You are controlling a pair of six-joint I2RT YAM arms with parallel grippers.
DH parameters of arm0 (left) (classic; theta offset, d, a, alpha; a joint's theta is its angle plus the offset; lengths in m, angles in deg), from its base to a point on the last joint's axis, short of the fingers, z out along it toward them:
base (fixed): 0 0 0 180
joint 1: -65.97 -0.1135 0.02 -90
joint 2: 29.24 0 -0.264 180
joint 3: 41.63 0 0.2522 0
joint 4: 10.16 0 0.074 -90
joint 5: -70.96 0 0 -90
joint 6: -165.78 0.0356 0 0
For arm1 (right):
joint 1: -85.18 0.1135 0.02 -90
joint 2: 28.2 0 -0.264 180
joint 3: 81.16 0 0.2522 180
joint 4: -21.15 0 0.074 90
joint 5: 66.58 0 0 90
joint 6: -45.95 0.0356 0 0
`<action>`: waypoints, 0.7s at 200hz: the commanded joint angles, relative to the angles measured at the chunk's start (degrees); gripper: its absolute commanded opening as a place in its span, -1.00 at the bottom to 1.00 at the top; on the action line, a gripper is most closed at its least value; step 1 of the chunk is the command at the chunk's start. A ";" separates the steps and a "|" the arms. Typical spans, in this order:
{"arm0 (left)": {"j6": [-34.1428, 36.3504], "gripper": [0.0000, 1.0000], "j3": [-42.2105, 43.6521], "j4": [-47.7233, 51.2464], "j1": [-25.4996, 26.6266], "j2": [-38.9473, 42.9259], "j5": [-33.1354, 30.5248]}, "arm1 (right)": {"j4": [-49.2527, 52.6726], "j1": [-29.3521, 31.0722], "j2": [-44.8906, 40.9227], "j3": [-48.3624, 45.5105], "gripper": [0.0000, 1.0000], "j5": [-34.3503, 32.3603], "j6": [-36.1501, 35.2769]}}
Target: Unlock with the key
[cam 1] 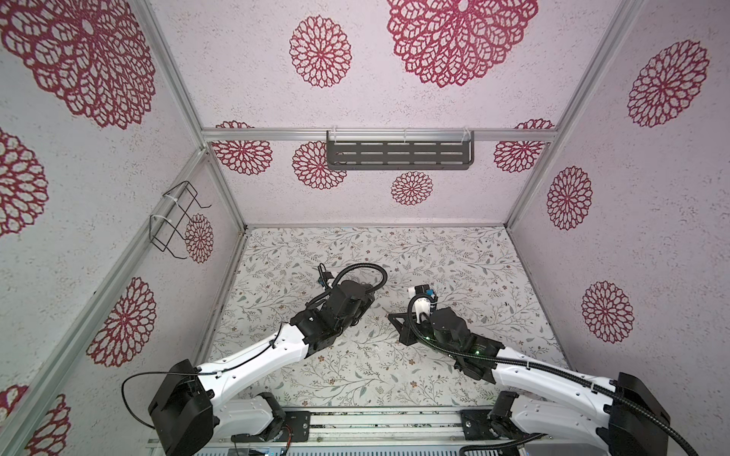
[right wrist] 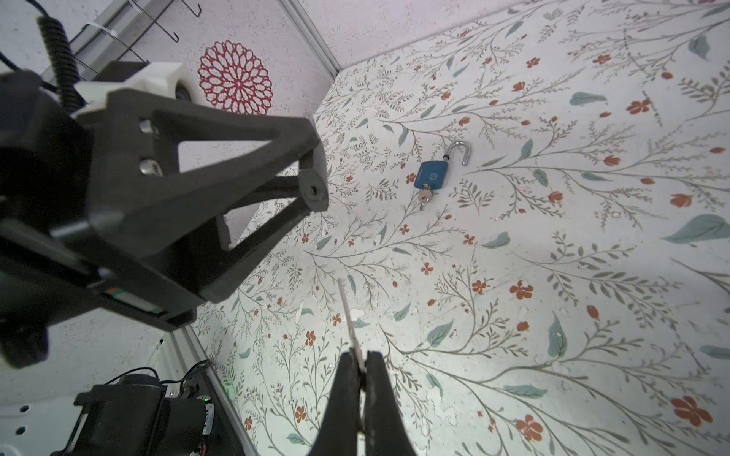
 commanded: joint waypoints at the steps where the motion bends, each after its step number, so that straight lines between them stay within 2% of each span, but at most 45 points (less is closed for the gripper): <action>1: -0.24 -1.00 0.43 -3.26 0.61 2.02 1.04 | -4.58 1.96 0.97 2.63 -1.00 -5.69 -1.50; 140: -0.56 -1.00 0.70 -3.25 0.96 2.16 3.13 | -5.18 3.01 3.55 5.74 -1.00 -8.74 -5.29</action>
